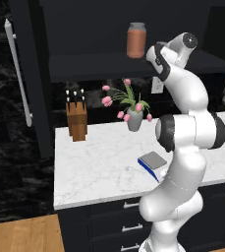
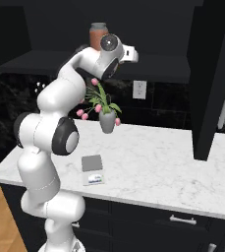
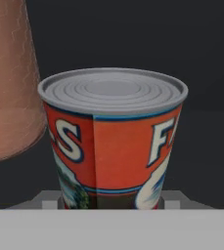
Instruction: Pick the canned food and place it on the digital scale for weighing, and close the cabinet.
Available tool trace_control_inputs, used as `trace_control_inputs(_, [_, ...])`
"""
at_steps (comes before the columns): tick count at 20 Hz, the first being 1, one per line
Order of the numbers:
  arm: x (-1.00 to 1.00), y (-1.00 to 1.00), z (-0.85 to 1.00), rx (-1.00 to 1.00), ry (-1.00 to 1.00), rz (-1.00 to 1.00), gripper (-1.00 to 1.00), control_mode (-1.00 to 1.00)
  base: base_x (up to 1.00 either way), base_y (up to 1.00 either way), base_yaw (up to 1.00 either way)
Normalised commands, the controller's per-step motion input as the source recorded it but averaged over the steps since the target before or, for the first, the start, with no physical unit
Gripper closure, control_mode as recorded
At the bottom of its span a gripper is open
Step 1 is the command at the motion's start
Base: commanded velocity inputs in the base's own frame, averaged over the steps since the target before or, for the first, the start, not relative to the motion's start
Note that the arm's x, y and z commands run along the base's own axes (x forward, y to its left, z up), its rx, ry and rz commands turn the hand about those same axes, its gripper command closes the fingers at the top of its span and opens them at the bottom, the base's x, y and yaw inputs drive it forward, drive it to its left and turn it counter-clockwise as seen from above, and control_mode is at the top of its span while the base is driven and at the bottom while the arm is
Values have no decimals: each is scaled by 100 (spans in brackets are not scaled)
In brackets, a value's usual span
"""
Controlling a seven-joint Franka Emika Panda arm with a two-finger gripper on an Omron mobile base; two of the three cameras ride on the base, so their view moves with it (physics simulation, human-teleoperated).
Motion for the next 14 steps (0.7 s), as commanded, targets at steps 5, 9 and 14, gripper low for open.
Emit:
trace_control_inputs(5, [-61, -3, 0, 1, -30, 0, 100, -100, 0, 0, 0])
trace_control_inputs(9, [-100, -12, 3, 14, -38, 0, 100, -100, 0, 0, 0])
trace_control_inputs(14, [-100, -11, 40, 20, -2, 0, 100, -100, 0, 0, 0])
